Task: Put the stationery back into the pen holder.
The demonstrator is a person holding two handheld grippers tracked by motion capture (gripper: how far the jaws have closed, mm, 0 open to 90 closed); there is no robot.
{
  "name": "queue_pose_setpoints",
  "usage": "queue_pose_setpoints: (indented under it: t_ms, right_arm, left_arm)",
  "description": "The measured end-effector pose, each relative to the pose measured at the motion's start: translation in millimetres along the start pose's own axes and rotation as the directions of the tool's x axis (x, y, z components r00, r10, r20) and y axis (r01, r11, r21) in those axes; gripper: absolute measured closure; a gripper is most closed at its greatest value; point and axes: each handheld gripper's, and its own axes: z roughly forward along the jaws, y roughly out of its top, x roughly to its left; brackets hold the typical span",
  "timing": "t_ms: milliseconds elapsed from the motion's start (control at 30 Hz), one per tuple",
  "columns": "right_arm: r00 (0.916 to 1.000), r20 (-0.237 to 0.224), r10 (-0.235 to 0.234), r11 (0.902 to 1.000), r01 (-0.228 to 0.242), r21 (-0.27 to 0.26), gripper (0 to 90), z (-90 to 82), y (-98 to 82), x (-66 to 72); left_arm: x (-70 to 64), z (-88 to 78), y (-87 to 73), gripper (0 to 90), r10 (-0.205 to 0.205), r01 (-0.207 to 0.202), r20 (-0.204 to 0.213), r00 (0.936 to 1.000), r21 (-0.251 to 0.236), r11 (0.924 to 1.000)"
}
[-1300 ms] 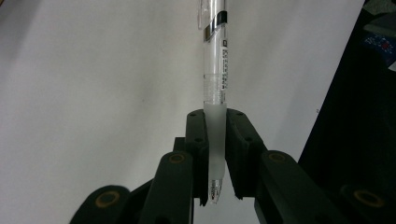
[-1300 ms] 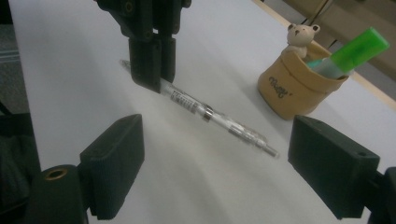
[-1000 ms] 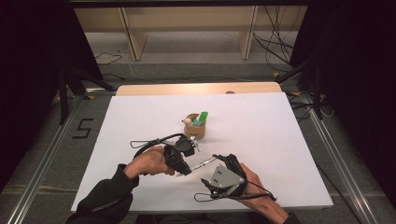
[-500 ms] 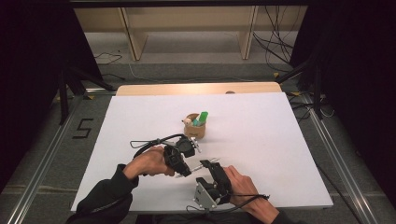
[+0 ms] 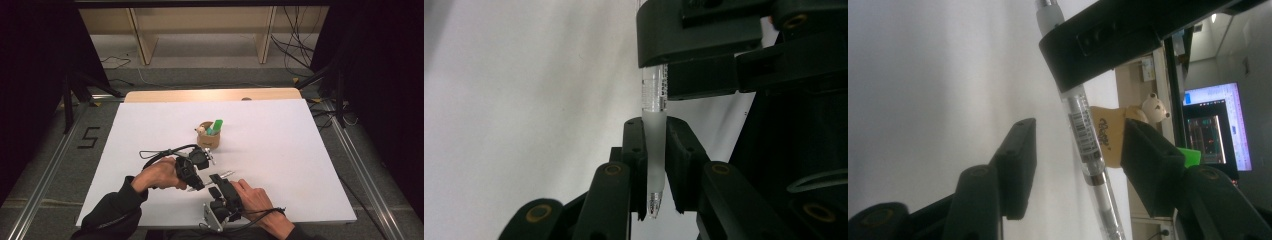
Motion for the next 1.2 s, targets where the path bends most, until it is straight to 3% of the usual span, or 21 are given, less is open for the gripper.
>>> queue_pose_setpoints:
  t_ms: [300,1200]
  right_arm:
    - [0.9978,0.017,-0.064,0.9980,0.064,-0.005,58.6,3.5,5.0,3.3]
    - [0.9907,0.012,-0.135,0.9907,0.136,-0.013,78.7,8.3,7.6,7.9]
  left_arm:
    - [0.1,1.5,0.1,79.6,-0.003,0.003,0.007,1.0000,0.005,1.0000]
    - [1.1,4.6,1.8,79.2,-0.024,0.024,0.024,0.9994,0.013,0.9996]
